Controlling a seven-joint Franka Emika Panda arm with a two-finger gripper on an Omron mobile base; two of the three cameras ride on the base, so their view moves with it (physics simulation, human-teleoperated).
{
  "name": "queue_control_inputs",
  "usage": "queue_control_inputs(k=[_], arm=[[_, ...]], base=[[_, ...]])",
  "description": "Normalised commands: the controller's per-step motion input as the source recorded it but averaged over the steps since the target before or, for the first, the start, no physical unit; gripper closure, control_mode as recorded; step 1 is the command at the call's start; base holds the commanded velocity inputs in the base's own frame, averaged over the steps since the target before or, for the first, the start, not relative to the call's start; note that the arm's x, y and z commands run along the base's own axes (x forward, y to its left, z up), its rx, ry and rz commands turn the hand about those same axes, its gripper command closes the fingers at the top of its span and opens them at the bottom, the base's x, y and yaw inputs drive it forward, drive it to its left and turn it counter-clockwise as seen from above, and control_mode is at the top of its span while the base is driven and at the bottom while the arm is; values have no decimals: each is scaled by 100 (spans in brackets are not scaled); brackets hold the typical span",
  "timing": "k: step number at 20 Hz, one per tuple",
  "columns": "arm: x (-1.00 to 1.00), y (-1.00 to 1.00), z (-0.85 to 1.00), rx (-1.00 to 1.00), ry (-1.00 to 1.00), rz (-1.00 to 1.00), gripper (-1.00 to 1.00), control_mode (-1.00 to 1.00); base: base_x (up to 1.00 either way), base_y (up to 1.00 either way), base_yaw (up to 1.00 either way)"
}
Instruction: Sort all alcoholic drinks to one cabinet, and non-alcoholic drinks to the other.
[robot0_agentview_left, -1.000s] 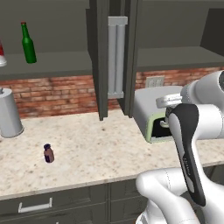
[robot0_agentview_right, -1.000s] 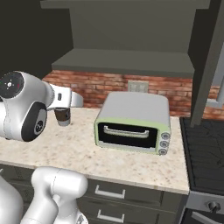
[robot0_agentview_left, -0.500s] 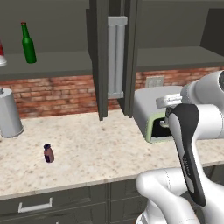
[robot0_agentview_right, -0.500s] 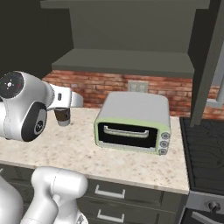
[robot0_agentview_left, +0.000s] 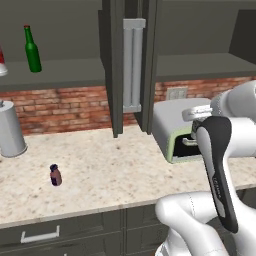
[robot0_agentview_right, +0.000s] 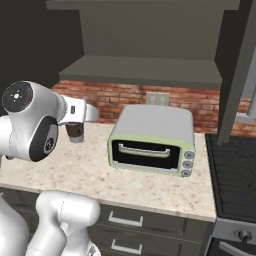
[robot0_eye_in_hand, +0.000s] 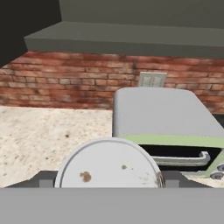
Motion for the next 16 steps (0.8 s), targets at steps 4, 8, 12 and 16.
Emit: queue_control_inputs(k=[4,8,12,16], arm=[[0,-18,21,1,-1,0,100,-100],[0,-10,24,0,0,0,100,-100],[3,-6,27,0,-1,0,100,-100],[3,-8,29,1,-1,0,100,-100]], base=[[0,0,0],[0,0,0],[0,0,0],[0,0,0]])
